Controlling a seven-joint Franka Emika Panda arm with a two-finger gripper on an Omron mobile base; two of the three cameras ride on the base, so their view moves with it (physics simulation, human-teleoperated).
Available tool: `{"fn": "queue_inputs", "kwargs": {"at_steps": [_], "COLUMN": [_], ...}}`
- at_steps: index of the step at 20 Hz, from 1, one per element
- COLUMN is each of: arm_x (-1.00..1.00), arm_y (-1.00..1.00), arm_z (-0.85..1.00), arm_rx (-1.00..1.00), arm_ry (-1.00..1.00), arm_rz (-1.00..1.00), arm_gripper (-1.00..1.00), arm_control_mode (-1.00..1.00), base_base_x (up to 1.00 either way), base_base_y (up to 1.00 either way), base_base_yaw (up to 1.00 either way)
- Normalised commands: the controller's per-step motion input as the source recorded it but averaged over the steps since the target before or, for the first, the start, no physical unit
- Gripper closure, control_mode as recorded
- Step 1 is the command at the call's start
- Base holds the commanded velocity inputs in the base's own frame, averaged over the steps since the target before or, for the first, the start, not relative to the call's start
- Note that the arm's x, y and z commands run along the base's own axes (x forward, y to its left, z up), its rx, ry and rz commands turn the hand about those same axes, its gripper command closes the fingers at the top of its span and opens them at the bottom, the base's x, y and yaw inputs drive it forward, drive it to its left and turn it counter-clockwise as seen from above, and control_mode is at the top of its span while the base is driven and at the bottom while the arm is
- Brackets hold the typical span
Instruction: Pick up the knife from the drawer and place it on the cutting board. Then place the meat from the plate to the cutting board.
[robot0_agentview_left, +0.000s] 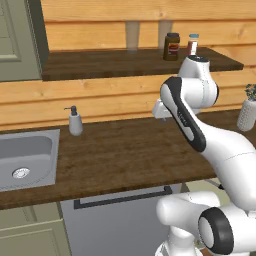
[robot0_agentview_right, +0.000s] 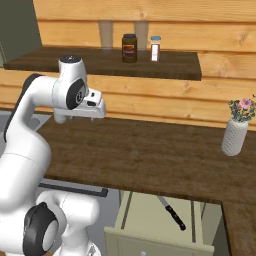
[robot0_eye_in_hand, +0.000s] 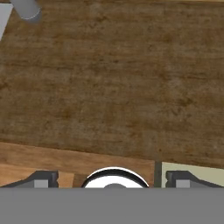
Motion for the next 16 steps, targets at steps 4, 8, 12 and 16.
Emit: {"fn": "queue_inputs", "kwargs": {"at_steps": [4, 8, 12, 16], "arm_x": [-0.05, 0.00, 0.00, 0.00], "arm_y": [0.05, 0.00, 0.00, 0.00], "arm_z": [0.00, 0.00, 0.00, 0.00], "arm_rx": [-0.01, 0.00, 0.00, 0.00], "arm_ry": [0.00, 0.00, 0.00, 0.00], "arm_rz": [-0.14, 0.00, 0.00, 0.00], "arm_gripper": [-1.00, -1.00, -1.00, -1.00], "arm_control_mode": [-1.00, 1.00, 1.00, 1.00], "base_base_x": [0.00, -0.26, -0.43, -0.38], "base_base_y": [0.00, 0.02, 0.18, 0.44], "base_base_yaw": [0.00, -0.13, -0.31, -0.55]}}
